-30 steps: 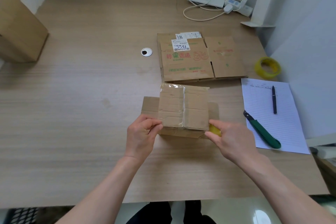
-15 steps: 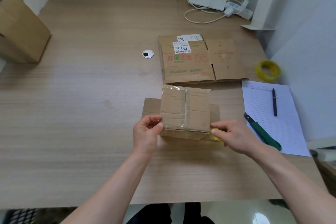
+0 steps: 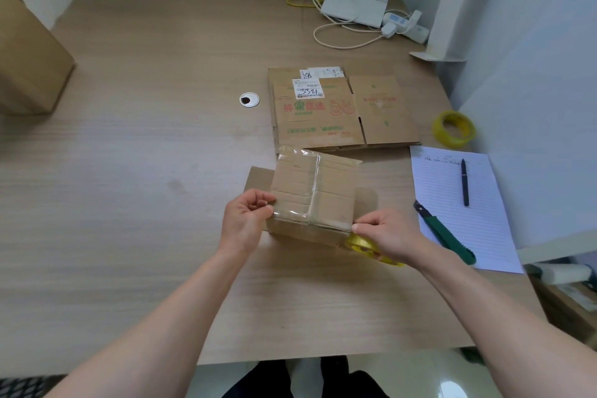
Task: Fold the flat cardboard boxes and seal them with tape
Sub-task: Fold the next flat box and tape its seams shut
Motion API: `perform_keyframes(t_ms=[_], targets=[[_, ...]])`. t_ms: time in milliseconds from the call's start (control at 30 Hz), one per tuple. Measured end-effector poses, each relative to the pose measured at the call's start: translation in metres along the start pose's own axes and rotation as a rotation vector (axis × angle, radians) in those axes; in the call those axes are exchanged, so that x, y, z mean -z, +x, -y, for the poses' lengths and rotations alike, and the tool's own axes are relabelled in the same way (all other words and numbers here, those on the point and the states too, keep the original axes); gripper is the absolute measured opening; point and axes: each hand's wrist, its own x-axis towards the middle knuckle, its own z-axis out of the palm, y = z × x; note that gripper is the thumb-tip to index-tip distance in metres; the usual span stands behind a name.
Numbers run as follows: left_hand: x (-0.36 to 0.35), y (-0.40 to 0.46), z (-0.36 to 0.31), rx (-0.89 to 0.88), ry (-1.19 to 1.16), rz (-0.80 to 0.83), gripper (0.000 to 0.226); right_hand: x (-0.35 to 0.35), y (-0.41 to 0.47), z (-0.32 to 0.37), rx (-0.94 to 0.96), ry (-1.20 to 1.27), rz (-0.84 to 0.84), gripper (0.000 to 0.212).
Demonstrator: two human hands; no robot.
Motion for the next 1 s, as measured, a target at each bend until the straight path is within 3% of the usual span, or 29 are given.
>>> perform_keyframes(t_ms=[100,200,400,500,567,700,833,900,1000], targets=[[-0.004,0.005,-0.005,-0.038,0.064,-0.011,0.03,-0.007,-0.004,0.003,-0.009,0.074,-0.016,0.041],[-0.014,0.0,-0.006,-0.036,0.088,-0.115,0.02,-0.011,-0.007,0.008,-0.025,0.134,0.009,0.031],[-0.056,-0.041,0.008,0.178,-0.271,-0.507,0.015,-0.008,-0.004,-0.005,-0.029,0.144,0.068,0.03],[-0.073,-0.065,0.021,0.284,-0.316,-0.606,0.014,-0.004,0.002,-0.012,-0.008,0.138,0.092,0.028],[-0.089,-0.081,0.03,0.347,-0.321,-0.514,0.021,-0.002,0.007,-0.014,0.006,0.16,0.091,0.029],[-0.123,-0.098,0.032,0.451,-0.354,-0.164,0.024,-0.002,0.012,-0.014,0.035,0.146,0.1,0.034],[-0.146,-0.103,0.025,0.514,-0.498,-0.139,0.012,-0.001,0.017,-0.016,0.006,0.238,0.124,0.033],[-0.154,-0.106,0.021,0.519,-0.598,-0.142,0.018,-0.003,0.018,-0.016,-0.017,0.319,0.141,0.021],[-0.163,-0.105,0.016,0.501,-0.75,-0.189,0.034,-0.009,0.021,-0.019,-0.065,0.418,0.134,0.022]])
